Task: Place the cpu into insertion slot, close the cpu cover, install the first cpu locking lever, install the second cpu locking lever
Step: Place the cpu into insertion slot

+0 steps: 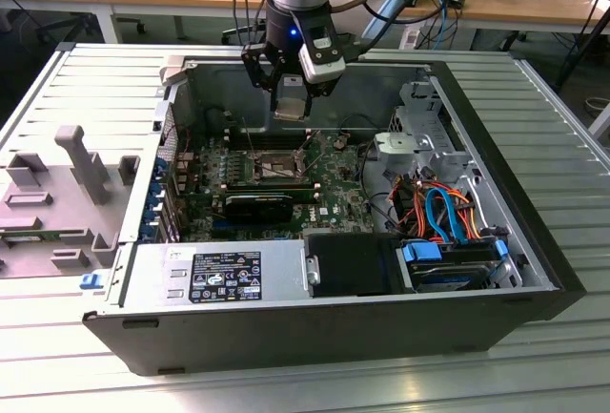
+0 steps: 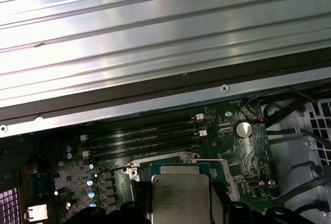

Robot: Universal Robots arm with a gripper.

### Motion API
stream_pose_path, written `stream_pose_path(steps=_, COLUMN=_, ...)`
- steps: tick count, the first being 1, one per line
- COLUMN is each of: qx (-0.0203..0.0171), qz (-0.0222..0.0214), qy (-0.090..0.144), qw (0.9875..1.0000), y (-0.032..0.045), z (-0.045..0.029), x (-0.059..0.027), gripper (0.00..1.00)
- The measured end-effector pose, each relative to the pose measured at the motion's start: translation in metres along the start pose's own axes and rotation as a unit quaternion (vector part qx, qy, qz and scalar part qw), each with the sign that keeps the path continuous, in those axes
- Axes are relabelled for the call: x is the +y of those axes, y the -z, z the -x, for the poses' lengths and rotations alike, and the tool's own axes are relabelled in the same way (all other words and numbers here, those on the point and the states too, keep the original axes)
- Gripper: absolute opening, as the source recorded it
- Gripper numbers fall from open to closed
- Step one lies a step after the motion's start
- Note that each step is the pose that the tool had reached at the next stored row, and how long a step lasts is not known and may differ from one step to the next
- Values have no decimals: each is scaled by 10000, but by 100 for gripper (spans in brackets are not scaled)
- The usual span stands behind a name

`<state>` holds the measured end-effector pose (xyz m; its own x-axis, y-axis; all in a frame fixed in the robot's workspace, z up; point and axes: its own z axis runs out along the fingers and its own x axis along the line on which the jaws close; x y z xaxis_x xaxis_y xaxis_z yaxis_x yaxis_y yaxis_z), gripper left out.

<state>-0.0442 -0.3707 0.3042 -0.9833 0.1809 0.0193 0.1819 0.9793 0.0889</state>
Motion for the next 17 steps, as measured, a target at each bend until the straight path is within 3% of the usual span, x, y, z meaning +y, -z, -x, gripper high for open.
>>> stream_pose_path(steps=17, qx=-7, qz=1, qy=-74, qw=10000, y=0, z=0, x=0, gripper=54)
